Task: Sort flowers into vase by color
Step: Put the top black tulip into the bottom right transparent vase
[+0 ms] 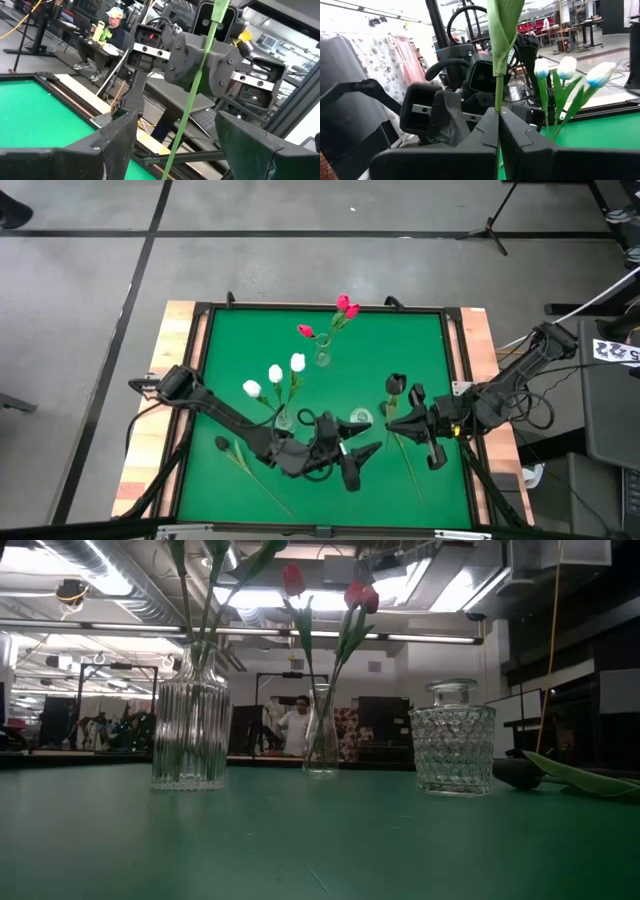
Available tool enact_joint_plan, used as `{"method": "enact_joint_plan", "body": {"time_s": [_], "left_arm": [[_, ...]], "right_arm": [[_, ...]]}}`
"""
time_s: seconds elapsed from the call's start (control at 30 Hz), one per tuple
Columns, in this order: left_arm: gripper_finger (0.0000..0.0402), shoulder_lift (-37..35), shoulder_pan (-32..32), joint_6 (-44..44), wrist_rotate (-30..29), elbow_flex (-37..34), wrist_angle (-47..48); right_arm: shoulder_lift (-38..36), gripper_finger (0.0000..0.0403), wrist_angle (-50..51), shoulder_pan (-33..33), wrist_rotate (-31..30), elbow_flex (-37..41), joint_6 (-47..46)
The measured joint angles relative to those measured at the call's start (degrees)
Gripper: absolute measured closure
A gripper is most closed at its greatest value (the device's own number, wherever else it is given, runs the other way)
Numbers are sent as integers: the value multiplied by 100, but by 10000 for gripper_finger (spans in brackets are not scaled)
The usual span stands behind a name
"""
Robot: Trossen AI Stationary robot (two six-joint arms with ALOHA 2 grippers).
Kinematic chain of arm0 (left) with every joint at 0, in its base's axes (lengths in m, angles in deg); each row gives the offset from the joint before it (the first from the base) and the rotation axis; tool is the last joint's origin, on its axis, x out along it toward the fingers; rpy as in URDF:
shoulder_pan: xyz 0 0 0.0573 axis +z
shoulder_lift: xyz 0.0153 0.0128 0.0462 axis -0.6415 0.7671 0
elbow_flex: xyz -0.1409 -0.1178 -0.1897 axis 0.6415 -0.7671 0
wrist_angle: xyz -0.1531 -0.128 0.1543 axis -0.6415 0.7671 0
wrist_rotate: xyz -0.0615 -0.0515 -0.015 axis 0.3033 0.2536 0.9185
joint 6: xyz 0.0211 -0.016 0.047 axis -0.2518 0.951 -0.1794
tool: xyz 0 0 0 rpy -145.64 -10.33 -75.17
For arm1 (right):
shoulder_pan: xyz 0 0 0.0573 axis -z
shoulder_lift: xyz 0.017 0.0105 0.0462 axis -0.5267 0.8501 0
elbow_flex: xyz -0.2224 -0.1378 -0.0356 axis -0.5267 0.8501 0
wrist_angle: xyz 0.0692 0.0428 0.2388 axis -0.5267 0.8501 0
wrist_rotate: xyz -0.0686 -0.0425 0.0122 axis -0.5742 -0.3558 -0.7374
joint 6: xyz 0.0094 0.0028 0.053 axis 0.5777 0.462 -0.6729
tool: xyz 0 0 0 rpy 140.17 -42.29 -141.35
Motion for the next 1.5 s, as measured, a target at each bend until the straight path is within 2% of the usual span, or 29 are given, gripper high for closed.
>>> {"method": "enact_joint_plan", "body": {"time_s": [0.4, 0.7, 1.07, 1.23, 1.5], "left_arm": [[137, 7, 136, -26, 241, 2, 59], [137, 7, 170, -22, 446, 2, 63], [141, 9, 279, 23, 691, 2, 170], [186, 9, 343, 86, 947, 2, 172], [292, 9, 307, 86, 965, 2, 244]], "right_arm": [[8, 402, -210, 4, 0, 0, 127], [432, 402, -635, 4, -32, -1, 125], [450, 402, -771, 4, -2, 0, 127], [450, 402, -753, 4, -2, 0, 129], [450, 399, -739, 9, -9, 0, 132]]}}
